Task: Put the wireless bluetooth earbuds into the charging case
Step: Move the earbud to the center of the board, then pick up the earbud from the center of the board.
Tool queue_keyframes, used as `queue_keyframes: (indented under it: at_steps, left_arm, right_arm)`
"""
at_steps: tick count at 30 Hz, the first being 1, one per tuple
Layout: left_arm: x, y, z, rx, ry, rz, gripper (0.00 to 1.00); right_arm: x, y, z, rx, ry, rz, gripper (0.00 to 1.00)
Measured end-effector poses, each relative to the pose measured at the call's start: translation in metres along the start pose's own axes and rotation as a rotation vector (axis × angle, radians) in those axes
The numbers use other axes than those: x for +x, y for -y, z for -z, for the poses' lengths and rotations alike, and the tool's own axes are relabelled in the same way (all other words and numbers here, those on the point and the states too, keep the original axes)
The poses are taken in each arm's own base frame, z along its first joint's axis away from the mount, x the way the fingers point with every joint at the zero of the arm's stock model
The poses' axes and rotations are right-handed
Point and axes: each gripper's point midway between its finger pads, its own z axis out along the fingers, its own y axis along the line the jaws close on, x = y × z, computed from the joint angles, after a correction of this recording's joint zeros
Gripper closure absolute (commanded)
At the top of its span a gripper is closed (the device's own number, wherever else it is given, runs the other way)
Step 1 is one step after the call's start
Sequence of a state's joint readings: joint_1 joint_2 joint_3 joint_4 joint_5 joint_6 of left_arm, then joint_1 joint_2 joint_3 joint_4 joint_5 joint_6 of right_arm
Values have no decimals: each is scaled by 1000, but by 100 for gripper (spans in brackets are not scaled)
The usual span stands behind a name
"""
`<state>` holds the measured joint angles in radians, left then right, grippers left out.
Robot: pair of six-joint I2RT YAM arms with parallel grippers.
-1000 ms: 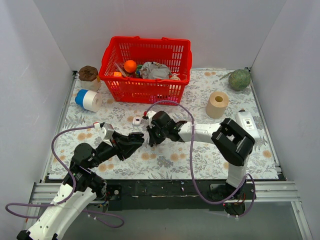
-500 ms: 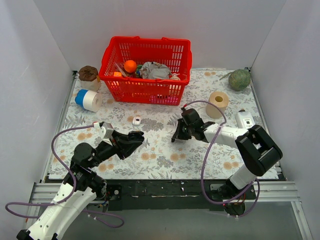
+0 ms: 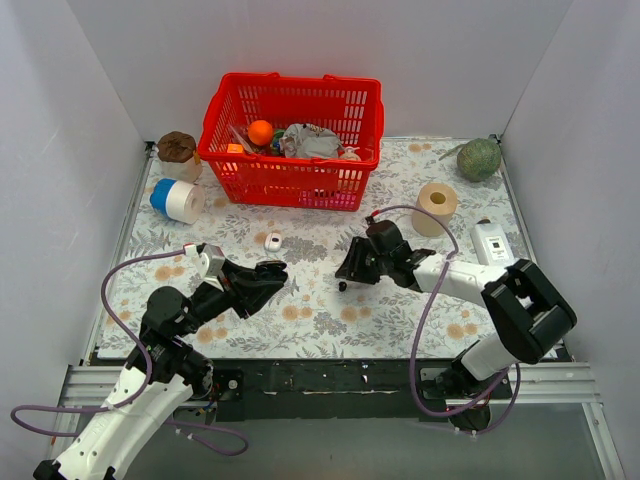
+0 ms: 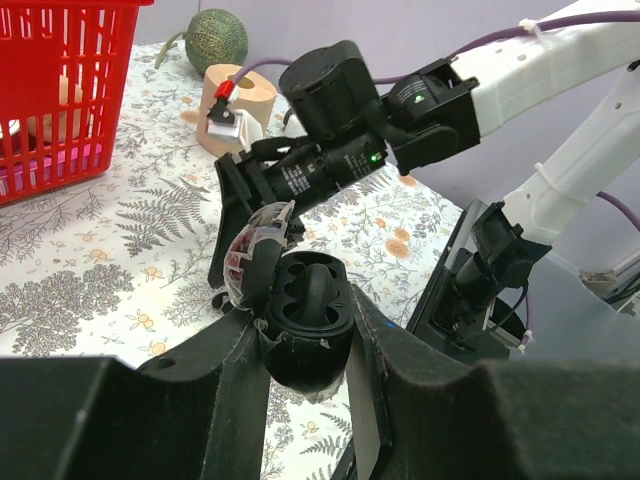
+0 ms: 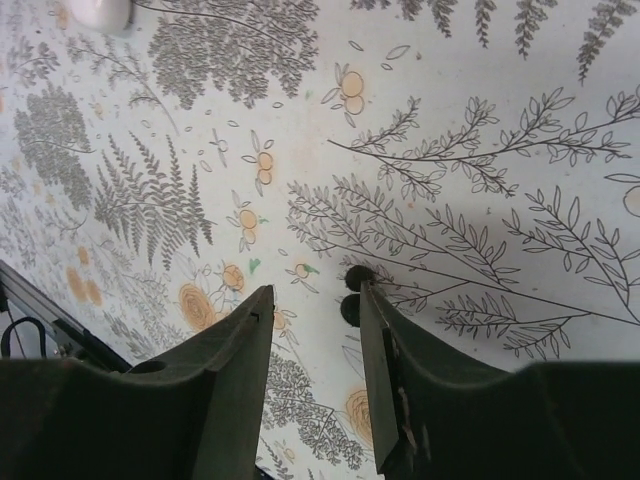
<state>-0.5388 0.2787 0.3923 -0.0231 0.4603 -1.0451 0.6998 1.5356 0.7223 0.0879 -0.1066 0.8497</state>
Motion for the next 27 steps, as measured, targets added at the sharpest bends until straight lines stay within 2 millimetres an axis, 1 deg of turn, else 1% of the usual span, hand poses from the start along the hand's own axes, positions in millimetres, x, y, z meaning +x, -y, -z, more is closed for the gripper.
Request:
queue_keyframes:
  at_steps: [2, 3, 6, 7, 9, 13, 15, 17, 19, 27]
  left_arm:
    - [0, 0, 0, 0, 0, 1, 100]
    - [0, 0, 0, 0, 0, 1, 100]
    - [0, 0, 0, 0, 1, 2, 100]
    - [0, 0, 0, 0, 1, 3, 100]
    - [0, 0, 0, 0, 1, 3, 100]
    - [0, 0, 0, 0, 0, 3, 100]
    - [0, 0, 0, 0, 0, 3, 100]
    - [1, 0, 0, -1, -2, 4, 100]
    - [1, -1, -1, -2, -5, 6, 100]
    - [2, -1, -1, -4, -9, 12, 100]
  right_arm:
    - [-4, -5, 8, -13, 20, 24, 53]
    - [-7, -7, 12, -22, 35, 38, 55]
    - [-10, -6, 23, -31, 70, 91, 81]
    - [-9, -2, 26, -25, 77, 112, 98]
    - [-3, 11, 28, 5, 81, 145, 99]
    - [15, 47, 27, 98, 48, 189, 99]
    - [23, 58, 25, 126, 27, 210, 99]
    - [23, 60, 22, 125, 24, 226, 99]
    - [22, 57, 19, 106, 26, 242, 99]
    - [18, 38, 2, 43, 2, 280, 99]
